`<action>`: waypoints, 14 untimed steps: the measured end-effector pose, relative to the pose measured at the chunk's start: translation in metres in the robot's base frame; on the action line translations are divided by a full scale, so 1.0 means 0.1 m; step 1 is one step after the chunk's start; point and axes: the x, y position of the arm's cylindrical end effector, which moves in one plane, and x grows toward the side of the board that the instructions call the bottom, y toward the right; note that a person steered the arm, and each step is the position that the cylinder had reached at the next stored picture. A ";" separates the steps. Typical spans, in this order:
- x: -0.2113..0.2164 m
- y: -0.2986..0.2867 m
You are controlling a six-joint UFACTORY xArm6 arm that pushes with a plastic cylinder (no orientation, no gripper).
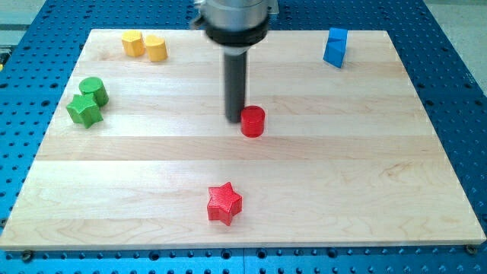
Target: Push the red circle into the red star
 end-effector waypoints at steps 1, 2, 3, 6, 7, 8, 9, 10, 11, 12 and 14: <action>0.49 -0.02; -0.05 -0.02; -0.45 -0.05; 0.28 -0.09; 0.38 -0.22; -0.11 -0.21; -0.44 0.06; -0.34 0.50; 0.01 0.75; 0.64 0.40; 0.15 0.61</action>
